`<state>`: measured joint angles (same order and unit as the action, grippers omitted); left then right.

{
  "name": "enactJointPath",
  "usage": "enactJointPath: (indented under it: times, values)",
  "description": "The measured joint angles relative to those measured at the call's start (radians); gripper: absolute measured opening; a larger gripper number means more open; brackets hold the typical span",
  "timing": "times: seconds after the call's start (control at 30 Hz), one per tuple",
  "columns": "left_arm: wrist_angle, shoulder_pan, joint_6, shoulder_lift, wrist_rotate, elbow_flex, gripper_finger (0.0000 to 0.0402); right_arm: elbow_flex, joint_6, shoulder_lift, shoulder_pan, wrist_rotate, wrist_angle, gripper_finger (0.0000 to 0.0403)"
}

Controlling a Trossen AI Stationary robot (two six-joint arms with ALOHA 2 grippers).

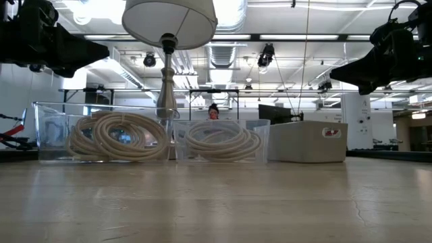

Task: Pick & Place USB Port
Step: Return to Home Position

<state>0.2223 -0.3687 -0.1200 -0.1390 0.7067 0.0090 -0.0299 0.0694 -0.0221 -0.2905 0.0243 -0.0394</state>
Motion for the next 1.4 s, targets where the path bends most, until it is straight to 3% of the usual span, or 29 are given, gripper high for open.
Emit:
enactJointPath:
  times: [0.43,0.93,1.4]
  values:
    - [0.000,0.000,0.000,0.000,-0.002,0.000,0.0106,0.000,0.001,0.000,0.000,0.000,0.000,0.0091]
    - [0.000,-0.001,0.000,0.000,-0.006,0.000,0.0106,0.000,-0.001,0.000,0.000,0.000,0.000,0.0068]
    - [0.000,-0.001,0.000,0.000,-0.005,0.000,0.0106,0.000,-0.001,0.000,0.000,0.000,0.000,0.0088]
